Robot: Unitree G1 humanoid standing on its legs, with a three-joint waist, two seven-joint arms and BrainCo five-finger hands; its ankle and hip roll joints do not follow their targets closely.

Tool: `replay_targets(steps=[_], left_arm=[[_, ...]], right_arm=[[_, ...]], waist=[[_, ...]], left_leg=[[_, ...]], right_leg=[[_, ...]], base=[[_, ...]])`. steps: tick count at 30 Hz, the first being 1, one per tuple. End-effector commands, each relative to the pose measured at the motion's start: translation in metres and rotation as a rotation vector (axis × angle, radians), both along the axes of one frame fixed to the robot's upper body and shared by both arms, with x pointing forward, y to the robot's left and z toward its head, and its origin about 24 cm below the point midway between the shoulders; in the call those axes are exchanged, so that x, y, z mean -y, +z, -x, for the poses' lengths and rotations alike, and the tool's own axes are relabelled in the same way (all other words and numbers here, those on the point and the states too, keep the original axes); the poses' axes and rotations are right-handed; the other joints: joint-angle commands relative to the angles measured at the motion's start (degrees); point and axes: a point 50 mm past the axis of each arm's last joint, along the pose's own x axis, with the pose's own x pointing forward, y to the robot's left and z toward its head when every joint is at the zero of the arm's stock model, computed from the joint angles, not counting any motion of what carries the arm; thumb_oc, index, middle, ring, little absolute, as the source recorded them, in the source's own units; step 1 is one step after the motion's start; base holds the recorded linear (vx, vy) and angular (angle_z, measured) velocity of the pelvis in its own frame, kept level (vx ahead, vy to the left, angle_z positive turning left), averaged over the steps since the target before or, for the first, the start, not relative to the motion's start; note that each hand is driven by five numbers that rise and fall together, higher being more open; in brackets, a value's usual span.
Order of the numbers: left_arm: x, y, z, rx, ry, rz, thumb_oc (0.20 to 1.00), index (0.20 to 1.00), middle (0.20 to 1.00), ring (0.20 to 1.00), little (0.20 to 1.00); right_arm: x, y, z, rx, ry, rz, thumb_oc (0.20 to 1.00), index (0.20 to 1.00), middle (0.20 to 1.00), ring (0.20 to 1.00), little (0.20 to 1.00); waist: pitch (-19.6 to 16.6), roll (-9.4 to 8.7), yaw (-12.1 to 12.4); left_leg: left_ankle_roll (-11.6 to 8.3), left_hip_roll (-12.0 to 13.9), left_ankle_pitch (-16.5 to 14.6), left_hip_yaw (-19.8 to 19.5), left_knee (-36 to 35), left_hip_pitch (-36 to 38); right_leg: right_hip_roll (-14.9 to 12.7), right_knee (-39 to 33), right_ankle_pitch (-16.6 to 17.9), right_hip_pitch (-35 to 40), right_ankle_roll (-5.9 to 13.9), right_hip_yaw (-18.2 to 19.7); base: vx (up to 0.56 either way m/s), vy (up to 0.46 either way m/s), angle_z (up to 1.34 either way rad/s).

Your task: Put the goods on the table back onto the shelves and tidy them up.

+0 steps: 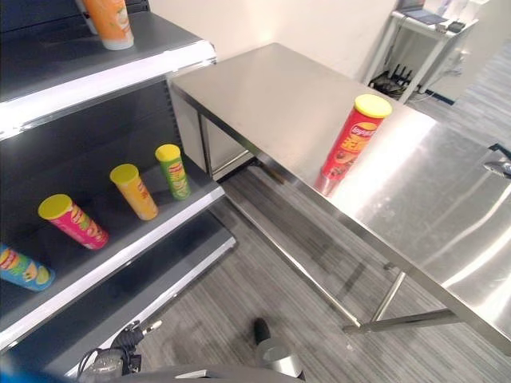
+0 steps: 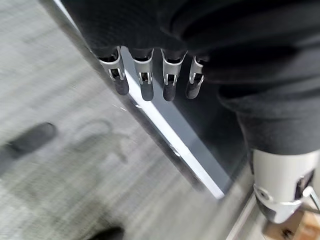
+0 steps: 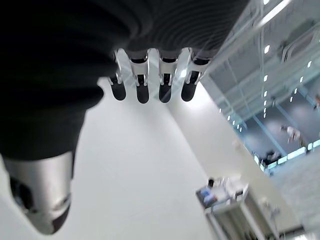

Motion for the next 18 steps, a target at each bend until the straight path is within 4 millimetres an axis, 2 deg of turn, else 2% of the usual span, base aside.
replay_targets(steps=[1,2,4,5,6,7,8,9,10,11,12,13,14,15,16,17,18], left_arm=[[-0.036,0.024,-0.031,0.096,-0.054,-0.112,1.0,1.0,1.0,1.0,1.0],[-0.032,0.029,-0.041,0.138,-0.069,-0.098,1.0,1.0,1.0,1.0,1.0],[-0.029,0.031,-0.048,0.16,-0.078,-0.09,1.0,1.0,1.0,1.0,1.0],[-0.023,0.035,-0.062,0.189,-0.09,-0.062,1.0,1.0,1.0,1.0,1.0],[-0.023,0.036,-0.063,0.191,-0.09,-0.063,1.0,1.0,1.0,1.0,1.0],[-0.024,0.04,-0.07,0.215,-0.089,-0.092,1.0,1.0,1.0,1.0,1.0],[-0.017,0.039,-0.073,0.222,-0.121,-0.071,1.0,1.0,1.0,1.0,1.0],[-0.007,0.042,-0.082,0.244,-0.151,-0.052,1.0,1.0,1.0,1.0,1.0],[-0.005,0.042,-0.085,0.248,-0.147,-0.05,1.0,1.0,1.0,1.0,1.0],[-0.006,0.042,-0.085,0.25,-0.143,-0.051,1.0,1.0,1.0,1.0,1.0],[-0.009,0.042,-0.083,0.244,-0.152,-0.048,1.0,1.0,1.0,1.0,1.0],[-0.009,0.04,-0.079,0.23,-0.154,-0.052,1.0,1.0,1.0,1.0,1.0],[-0.01,0.04,-0.079,0.23,-0.152,-0.053,1.0,1.0,1.0,1.0,1.0],[-0.018,0.035,-0.067,0.184,-0.145,-0.074,1.0,1.0,1.0,1.0,1.0],[-0.018,0.035,-0.066,0.183,-0.143,-0.074,1.0,1.0,1.0,1.0,1.0],[-0.028,0.033,-0.057,0.15,-0.109,-0.088,1.0,1.0,1.0,1.0,1.0],[-0.028,0.033,-0.057,0.15,-0.109,-0.088,1.0,1.0,1.0,1.0,1.0]], right_arm=[[0.0,0.024,0.008,0.166,0.011,0.014,1.0,1.0,1.0,1.0,1.0],[0.004,0.024,0.015,0.18,-0.015,0.014,1.0,1.0,1.0,1.0,1.0],[0.006,0.025,0.017,0.19,-0.026,0.015,1.0,1.0,1.0,1.0,1.0],[0.007,0.023,0.012,0.191,-0.019,-0.012,1.0,1.0,1.0,1.0,1.0],[0.007,0.023,0.012,0.193,-0.019,-0.014,1.0,1.0,1.0,1.0,1.0],[0.008,0.018,0.007,0.184,-0.016,-0.038,1.0,1.0,1.0,1.0,1.0],[0.006,0.016,0.003,0.167,0.0,-0.043,1.0,1.0,1.0,1.0,1.0],[0.003,0.012,-0.004,0.158,0.022,-0.05,1.0,1.0,1.0,1.0,1.0],[0.003,0.007,-0.01,0.16,0.031,-0.084,1.0,1.0,1.0,1.0,1.0],[0.002,0.008,-0.012,0.162,0.034,-0.084,1.0,1.0,1.0,1.0,1.0],[-0.003,0.004,-0.027,0.125,0.065,-0.091,1.0,1.0,1.0,1.0,1.0],[-0.007,0.001,-0.033,0.117,0.087,-0.102,1.0,1.0,1.0,1.0,1.0],[-0.007,0.001,-0.034,0.117,0.09,-0.102,1.0,1.0,1.0,1.0,1.0],[-0.011,-0.002,-0.04,0.1,0.108,-0.102,1.0,1.0,1.0,1.0,1.0],[-0.011,-0.002,-0.041,0.1,0.11,-0.102,1.0,1.0,1.0,1.0,1.0],[-0.013,0.001,-0.041,0.108,0.119,-0.095,1.0,1.0,1.0,1.0,1.0],[-0.013,0.001,-0.041,0.108,0.119,-0.095,1.0,1.0,1.0,1.0,1.0]], waist=[[-1.13,-5.02,-0.08],[-0.74,-5.13,-0.66],[-0.05,-5.11,-0.72],[1.46,-5.36,0.71],[1.48,-5.55,0.53],[1.83,-6.28,1.08],[1.9,-6.73,1.62],[2.02,-5.93,1.88],[2.22,-5.56,2.03],[2.23,-5.64,2.02],[3.38,-5.31,2.66],[3.65,-5.43,2.82],[3.62,-5.5,2.91],[4.04,-5.18,4.42],[4.07,-5.24,4.46],[4.18,-4.59,5.11],[4.23,-4.58,5.12]], left_leg=[[2.12,-0.05,-7.68,-4.67,7.41,1.69],[1.37,1.62,-6.9,-4.75,11.15,0.13],[1.12,2.42,-6.81,-5.61,14.63,-1.55],[1.21,-0.09,-7.41,-9.13,18.86,-4.36],[1.29,-0.25,-7.16,-9.32,19.07,-4.8],[1.61,-3.33,-8.26,-12.38,20.45,-7.26],[2.32,-6.97,-11.22,-15.76,18.8,-8.21],[4.72,-10.2,-11.82,-19.72,14.79,-8.03],[5.42,-11.26,-11.44,-21.48,14.49,-7.92],[5.49,-11.3,-11.45,-21.3,14.48,-7.93],[6.24,-11.38,-11.14,-21.05,13.77,-7.56],[6.43,-11.02,-10.73,-20.19,13.05,-7.15],[6.44,-11.02,-10.66,-19.96,12.86,-7.03],[7.0,-10.31,-9.54,-18.62,10.87,-6.35],[7.01,-10.33,-9.41,-18.41,10.54,-6.06],[7.29,-9.58,-9.01,-17.49,9.28,-5.87],[7.29,-9.56,-8.99,-17.45,9.16,-5.73]], right_leg=[[-2.09,3.97,-6.87,-0.54,2.95,2.74],[-1.05,3.8,-8.12,0.54,1.62,2.31],[-0.69,3.72,-8.49,1.33,0.91,1.56],[-0.76,3.45,-8.73,2.2,0.34,1.82],[-0.94,3.45,-8.5,1.97,0.33,1.72],[-1.16,3.35,-8.21,1.96,0.23,2.12],[-1.07,3.73,-8.06,1.51,0.43,2.72],[-0.93,5.72,-7.49,-0.44,0.97,3.19],[-0.83,7.61,-7.12,-1.53,1.49,4.24],[-0.85,7.98,-7.28,-1.8,1.55,4.45],[-1.03,12.49,-6.43,-4.87,3.3,4.72],[-1.16,13.81,-6.32,-6.08,4.08,4.78],[-1.12,14.01,-6.37,-6.25,4.11,5.01],[-2.83,14.59,-5.89,-7.1,5.11,3.72],[-2.8,14.59,-5.88,-7.07,5.13,3.9],[-4.9,14.2,-5.46,-6.67,4.74,2.52],[-4.87,14.13,-5.44,-6.57,4.74,2.53]], base=[[0.07,-0.212,0.0],[0.03,-0.176,0.0],[-0.03,-0.076,0.29],[-0.08,-0.006,0.4],[-0.1,-0.021,0.2],[-0.06,-0.025,-0.06],[-0.09,0.062,-0.04],[-0.05,0.145,-0.09],[-0.05,0.15,-0.17],[-0.04,0.165,-0.96],[-0.06,0.126,-1.18],[-0.06,0.123,-1.1],[-0.07,0.036,-0.84],[-0.04,0.015,-0.77],[-0.1,-0.012,-0.87],[-0.05,-0.024,-0.71],[-0.09,-0.06,-0.63]])
